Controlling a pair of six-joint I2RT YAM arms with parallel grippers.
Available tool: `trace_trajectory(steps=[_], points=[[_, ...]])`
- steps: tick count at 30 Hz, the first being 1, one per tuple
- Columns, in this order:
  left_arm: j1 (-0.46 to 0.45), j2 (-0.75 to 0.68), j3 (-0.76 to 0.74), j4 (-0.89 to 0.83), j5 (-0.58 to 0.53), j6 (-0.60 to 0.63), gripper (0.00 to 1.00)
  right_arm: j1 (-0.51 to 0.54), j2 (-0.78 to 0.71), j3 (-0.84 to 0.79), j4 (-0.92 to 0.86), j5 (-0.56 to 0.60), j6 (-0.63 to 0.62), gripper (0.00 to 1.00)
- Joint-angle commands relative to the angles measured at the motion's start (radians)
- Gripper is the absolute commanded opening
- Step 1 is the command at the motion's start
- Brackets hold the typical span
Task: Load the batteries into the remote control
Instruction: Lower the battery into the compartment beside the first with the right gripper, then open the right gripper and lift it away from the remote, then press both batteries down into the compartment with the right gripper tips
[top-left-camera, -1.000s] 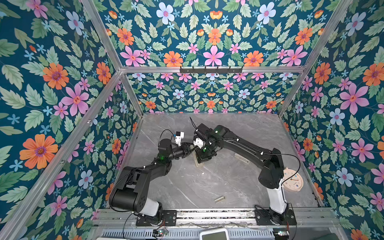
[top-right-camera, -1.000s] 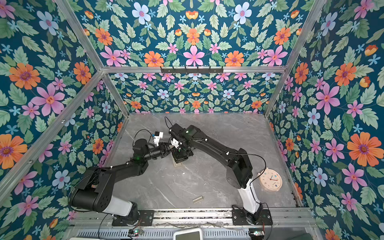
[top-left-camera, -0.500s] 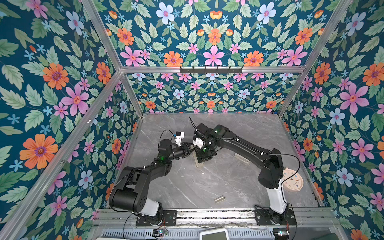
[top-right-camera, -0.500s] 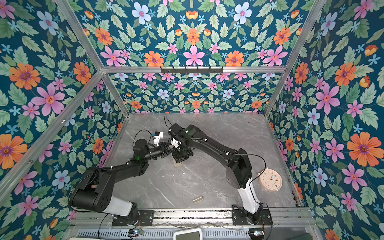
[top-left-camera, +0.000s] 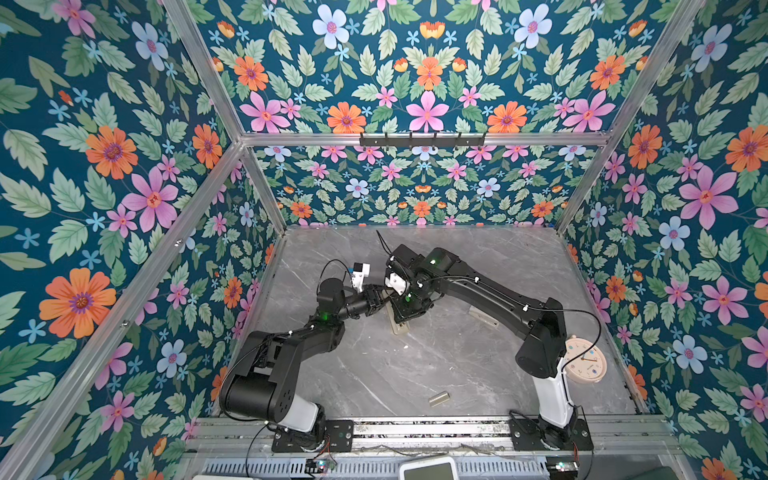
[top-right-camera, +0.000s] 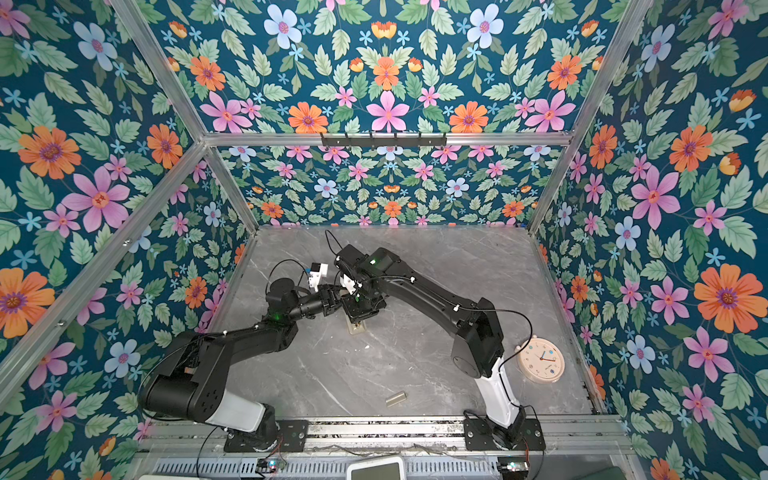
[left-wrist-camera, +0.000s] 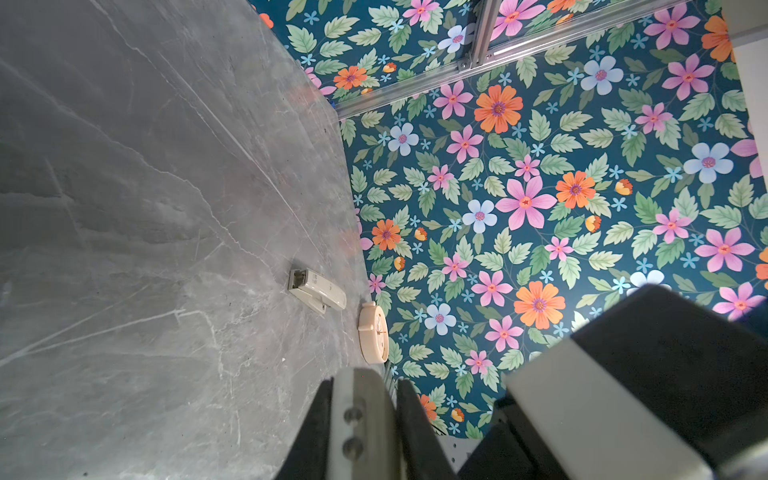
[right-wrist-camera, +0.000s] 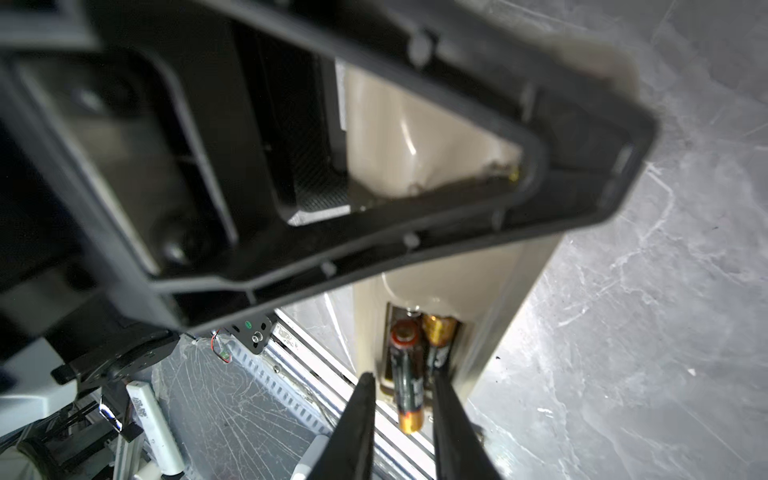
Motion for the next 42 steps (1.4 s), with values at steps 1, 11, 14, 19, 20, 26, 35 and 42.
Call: trace_trajectory(steps=[1,11,14,19,20,26,35,42], points=[[0.0,0.005,0.005,0.059,0.026,-0.013,0.0,0.003,0.002,0.013,-0.026,0.028,-0.01,0.29],[0.001,0.016,0.008,0.081,0.045,-0.032,0.0,0.016,-0.013,0.066,-0.053,0.057,-0.033,0.34],[0.0,0.016,0.009,0.08,0.058,-0.035,0.0,0.038,-0.041,0.082,-0.036,0.061,-0.065,0.39],[0.0,0.016,0.016,0.073,0.072,-0.04,0.0,0.07,-0.14,0.022,0.018,0.075,-0.21,0.42],[0.0,0.015,0.016,0.073,0.077,-0.043,0.0,0.071,-0.173,-0.017,0.032,0.076,-0.247,0.42],[0.0,0.002,0.017,0.071,0.122,-0.06,0.0,0.071,-0.46,-0.29,0.171,0.097,-0.55,0.44],[0.001,-0.061,0.016,-0.029,0.155,-0.025,0.0,0.099,-0.437,-0.312,0.147,0.122,-0.766,0.47],[0.001,-0.098,0.011,-0.087,0.163,-0.005,0.0,0.121,-0.361,-0.278,0.152,0.147,-0.85,0.44]])
